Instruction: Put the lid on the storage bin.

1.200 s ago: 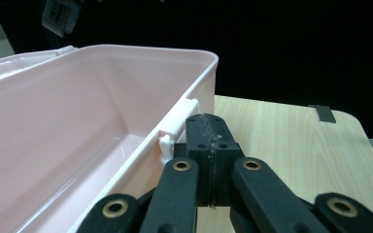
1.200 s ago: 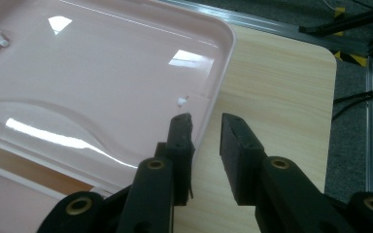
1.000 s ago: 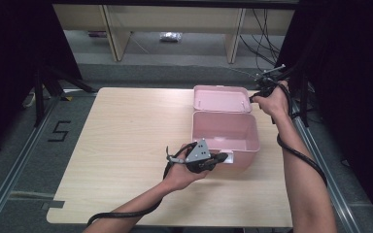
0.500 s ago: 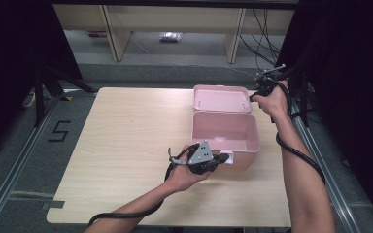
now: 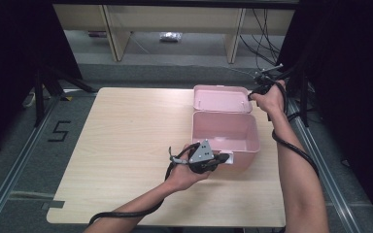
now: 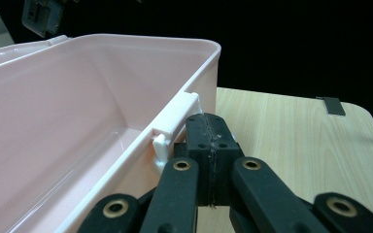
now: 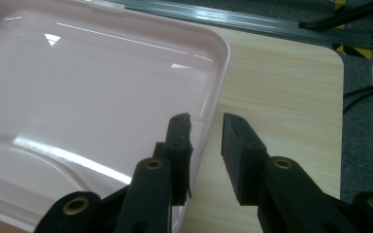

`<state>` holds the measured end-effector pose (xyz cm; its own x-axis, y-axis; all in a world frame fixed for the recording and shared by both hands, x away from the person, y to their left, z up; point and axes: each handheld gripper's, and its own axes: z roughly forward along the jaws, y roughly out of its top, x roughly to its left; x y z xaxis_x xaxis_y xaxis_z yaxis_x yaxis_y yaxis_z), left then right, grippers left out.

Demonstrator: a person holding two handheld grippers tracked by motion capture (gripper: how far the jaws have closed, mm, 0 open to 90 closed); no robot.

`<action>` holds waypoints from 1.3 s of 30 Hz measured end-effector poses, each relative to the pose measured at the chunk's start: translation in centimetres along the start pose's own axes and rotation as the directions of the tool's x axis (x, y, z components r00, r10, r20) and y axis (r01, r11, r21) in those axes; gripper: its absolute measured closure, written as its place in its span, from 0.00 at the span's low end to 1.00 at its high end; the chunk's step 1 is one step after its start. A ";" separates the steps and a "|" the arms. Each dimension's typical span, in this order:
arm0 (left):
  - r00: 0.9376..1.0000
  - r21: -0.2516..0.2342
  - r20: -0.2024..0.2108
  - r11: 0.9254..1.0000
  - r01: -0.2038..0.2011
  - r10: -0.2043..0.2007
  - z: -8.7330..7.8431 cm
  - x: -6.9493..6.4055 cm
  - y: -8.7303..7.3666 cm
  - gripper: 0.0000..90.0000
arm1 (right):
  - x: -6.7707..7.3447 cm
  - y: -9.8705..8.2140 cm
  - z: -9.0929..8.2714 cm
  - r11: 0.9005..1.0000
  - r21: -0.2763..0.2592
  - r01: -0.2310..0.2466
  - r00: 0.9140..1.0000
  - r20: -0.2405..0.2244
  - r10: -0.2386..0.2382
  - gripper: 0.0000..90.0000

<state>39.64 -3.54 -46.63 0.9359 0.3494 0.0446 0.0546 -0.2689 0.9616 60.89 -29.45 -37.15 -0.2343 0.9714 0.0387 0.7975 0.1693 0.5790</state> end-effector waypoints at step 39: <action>1.000 0.008 -0.001 1.000 0.020 -0.020 0.0 -0.1 0.0 1.00 | -1.0 0.9 3.1 0.994 0.028 -0.107 0.994 0.003 0.107 0.82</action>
<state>39.58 -3.56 -46.58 0.9343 0.3556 0.0251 0.0765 -0.2689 0.9601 63.52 -29.75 -39.16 -0.1462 0.9844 0.0977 0.8332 0.0693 0.5487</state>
